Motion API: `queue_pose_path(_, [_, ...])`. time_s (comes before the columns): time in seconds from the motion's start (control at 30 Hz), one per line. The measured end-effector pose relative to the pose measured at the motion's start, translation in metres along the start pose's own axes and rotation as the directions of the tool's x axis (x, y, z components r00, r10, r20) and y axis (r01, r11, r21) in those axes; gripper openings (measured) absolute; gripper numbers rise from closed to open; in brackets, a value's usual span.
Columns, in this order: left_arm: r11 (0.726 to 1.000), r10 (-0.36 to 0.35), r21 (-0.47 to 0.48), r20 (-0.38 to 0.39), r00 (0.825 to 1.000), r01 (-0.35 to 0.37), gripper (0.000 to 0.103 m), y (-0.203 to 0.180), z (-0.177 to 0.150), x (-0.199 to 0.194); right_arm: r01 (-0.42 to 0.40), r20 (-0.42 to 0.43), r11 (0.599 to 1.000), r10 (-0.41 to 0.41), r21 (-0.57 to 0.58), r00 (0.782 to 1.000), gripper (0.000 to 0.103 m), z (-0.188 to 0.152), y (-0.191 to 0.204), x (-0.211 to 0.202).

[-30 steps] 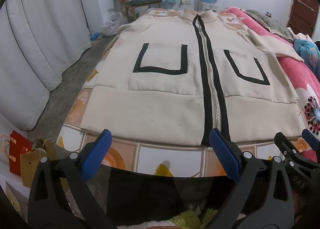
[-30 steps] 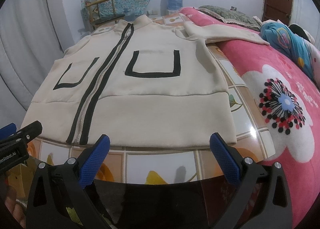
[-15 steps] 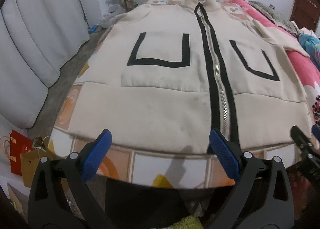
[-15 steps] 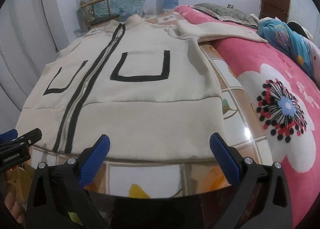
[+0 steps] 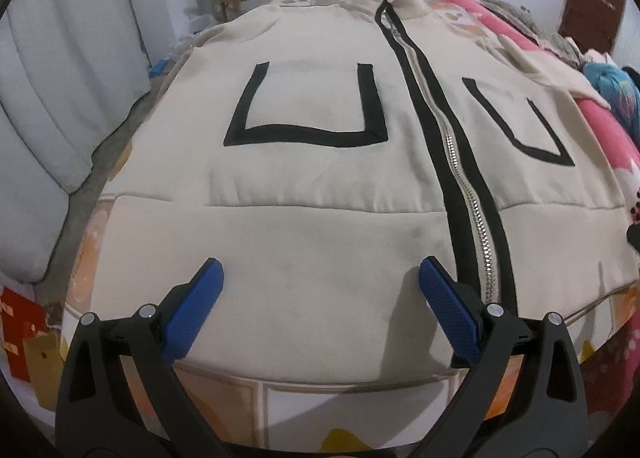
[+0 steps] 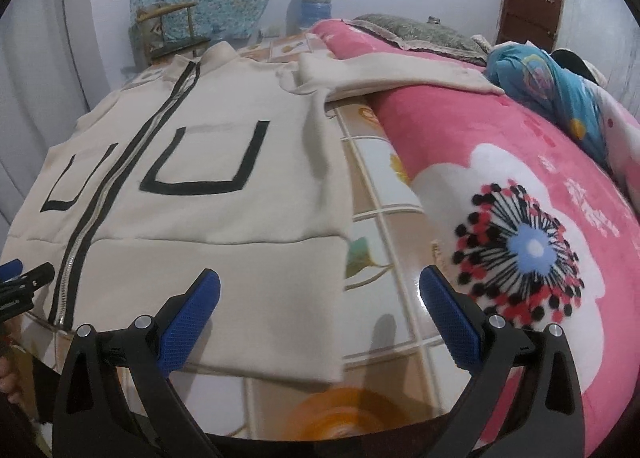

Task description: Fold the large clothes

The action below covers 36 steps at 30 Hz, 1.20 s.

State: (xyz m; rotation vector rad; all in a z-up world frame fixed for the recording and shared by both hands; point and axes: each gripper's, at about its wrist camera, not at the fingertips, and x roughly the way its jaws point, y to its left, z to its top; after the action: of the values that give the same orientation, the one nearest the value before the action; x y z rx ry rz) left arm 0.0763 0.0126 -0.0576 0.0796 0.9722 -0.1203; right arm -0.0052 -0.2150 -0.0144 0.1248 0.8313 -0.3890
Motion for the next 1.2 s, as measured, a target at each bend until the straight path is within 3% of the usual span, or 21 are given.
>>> queue_pose_path(0.17, [1.000, -0.016, -0.005, 0.007, 1.000, 0.016, 0.095, 0.004, 0.003, -0.002, -0.043, -0.015, 0.999, 0.043, -0.019, 0.999, 0.086, 0.002, -0.002, 0.007])
queue_pose_path(0.27, [0.999, -0.011, -0.035, 0.108, 0.994, 0.015, 0.095, 0.020, 0.005, -0.020, -0.084, -0.021, 0.996, 0.083, -0.032, 0.996, 0.079, 0.002, 0.001, 0.008])
queue_pose_path(0.33, [0.998, 0.034, -0.066, 0.176, 0.984, -0.022, 0.095, 0.038, 0.009, -0.031, -0.103, -0.032, 0.994, 0.102, -0.036, 0.994, 0.073, 0.001, 0.002, 0.011])
queue_pose_path(0.4, [0.989, 0.099, -0.122, 0.182, 0.978, -0.077, 0.095, 0.062, 0.013, -0.032, -0.111, -0.065, 0.993, 0.110, -0.024, 0.992, 0.063, -0.001, -0.001, 0.018])
queue_pose_path(0.43, [0.986, 0.116, -0.142, 0.173, 0.978, -0.092, 0.091, 0.070, 0.015, -0.030, -0.114, -0.076, 0.993, 0.113, -0.015, 0.991, 0.058, -0.003, -0.002, 0.020])
queue_pose_path(0.47, [0.981, 0.129, -0.166, 0.163, 0.978, -0.102, 0.077, 0.080, 0.016, -0.027, -0.116, -0.080, 0.993, 0.115, -0.007, 0.990, 0.054, -0.003, -0.004, 0.022])
queue_pose_path(0.57, [0.967, 0.139, -0.231, 0.110, 0.984, -0.110, 0.064, 0.106, 0.015, -0.012, -0.115, -0.069, 0.993, 0.115, -0.002, 0.991, 0.045, -0.002, -0.007, 0.024])
queue_pose_path(0.63, [0.964, 0.120, -0.247, 0.085, 0.989, -0.096, 0.058, 0.115, 0.013, -0.002, -0.125, -0.071, 0.992, 0.125, -0.003, 0.990, 0.040, 0.001, -0.006, 0.029])
queue_pose_path(0.73, [0.968, 0.097, -0.241, 0.085, 0.992, -0.074, 0.058, 0.115, 0.015, 0.007, -0.135, -0.078, 0.991, 0.135, 0.002, 0.988, 0.037, 0.007, -0.004, 0.038])
queue_pose_path(0.9, [0.973, 0.127, -0.206, 0.090, 0.988, -0.107, 0.056, 0.110, 0.025, 0.019, -0.154, -0.060, 0.988, 0.155, 0.029, 0.986, 0.032, 0.016, -0.006, 0.051])
queue_pose_path(1.0, [0.976, 0.136, -0.186, 0.106, 0.985, -0.115, 0.043, 0.108, 0.031, 0.022, -0.157, -0.043, 0.987, 0.158, 0.027, 0.986, 0.029, 0.024, -0.002, 0.060])
queue_pose_path(1.07, [0.976, 0.147, -0.179, 0.107, 0.983, -0.126, 0.026, 0.107, 0.033, 0.023, -0.148, -0.048, 0.989, 0.149, 0.024, 0.988, 0.020, 0.029, 0.001, 0.062])
queue_pose_path(1.2, [0.982, 0.145, -0.142, 0.128, 0.981, -0.127, 0.011, 0.104, 0.033, 0.014, -0.167, -0.044, 0.986, 0.168, 0.026, 0.985, 0.008, 0.034, 0.004, 0.050])
